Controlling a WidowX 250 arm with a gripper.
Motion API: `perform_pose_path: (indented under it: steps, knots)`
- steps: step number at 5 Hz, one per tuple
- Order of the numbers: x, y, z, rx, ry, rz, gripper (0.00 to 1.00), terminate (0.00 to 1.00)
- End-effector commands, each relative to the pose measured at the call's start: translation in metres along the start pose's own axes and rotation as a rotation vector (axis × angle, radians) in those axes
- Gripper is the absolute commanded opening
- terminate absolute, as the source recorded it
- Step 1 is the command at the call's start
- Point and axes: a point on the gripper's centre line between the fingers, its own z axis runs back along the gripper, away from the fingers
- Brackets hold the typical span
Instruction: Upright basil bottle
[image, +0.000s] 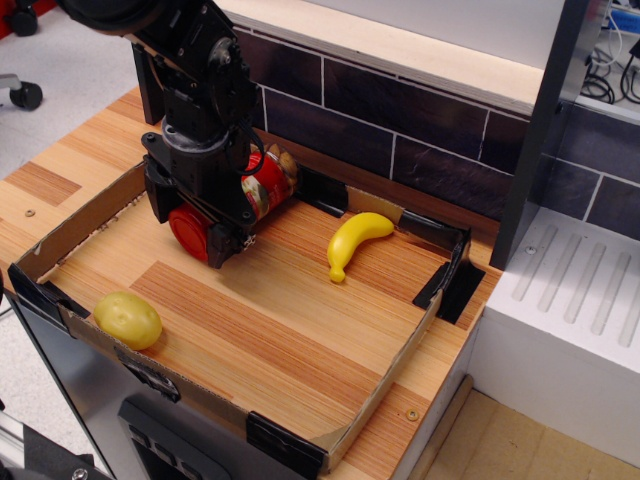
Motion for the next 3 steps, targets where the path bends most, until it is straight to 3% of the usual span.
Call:
perform_pose_path:
  steps: [1,2,3]
  knots:
    - [0.003,0.004,-0.003,0.043,-0.039,0.025,0.0,0.0]
    - [0.002,0.009,0.002,0.042,-0.059,0.079,0.0,0.0]
    - [0.003,0.017,0.025,0.028,-0.064,0.155,0.0,0.0]
